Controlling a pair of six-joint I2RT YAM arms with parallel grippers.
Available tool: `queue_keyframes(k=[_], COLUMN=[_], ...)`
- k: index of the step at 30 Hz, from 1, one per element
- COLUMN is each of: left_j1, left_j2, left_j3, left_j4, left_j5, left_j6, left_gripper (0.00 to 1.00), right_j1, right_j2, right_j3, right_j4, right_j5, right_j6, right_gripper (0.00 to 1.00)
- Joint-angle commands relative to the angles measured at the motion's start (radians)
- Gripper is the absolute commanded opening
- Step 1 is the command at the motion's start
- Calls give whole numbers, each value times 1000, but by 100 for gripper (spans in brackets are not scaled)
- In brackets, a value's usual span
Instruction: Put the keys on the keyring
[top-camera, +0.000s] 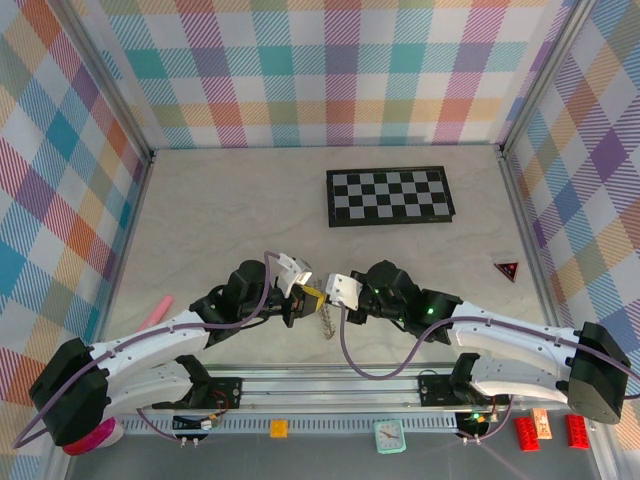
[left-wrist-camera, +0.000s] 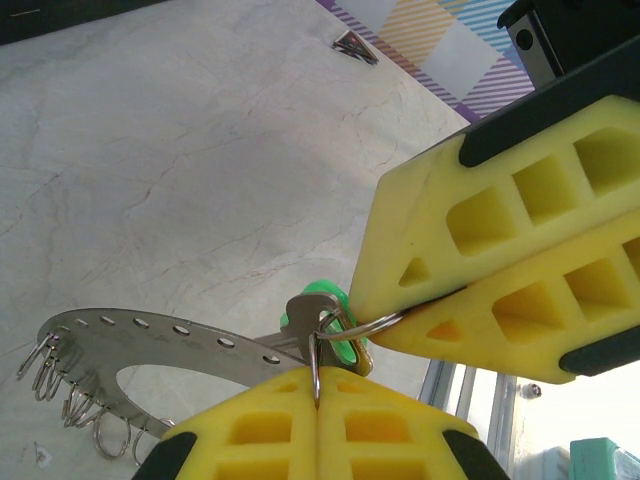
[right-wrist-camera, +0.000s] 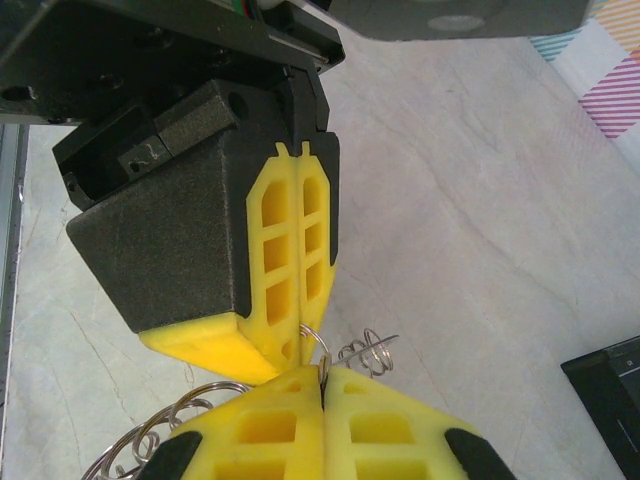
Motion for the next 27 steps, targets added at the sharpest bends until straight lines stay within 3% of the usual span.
queue_keyframes(k=[1, 27], left_j1=[6, 5], left_j2=[-19, -47], left_j3=[-3, -22], left_j4=[67, 115], left_j5=[17, 33], left_j6=[2, 16], left_gripper=[0, 0], right_j1=[4, 4], right_j2=[8, 49], right_j3=[4, 41], right_j4=[1, -71], right_j5=[-42, -164], right_j6=[18, 46], right_gripper=[0, 0])
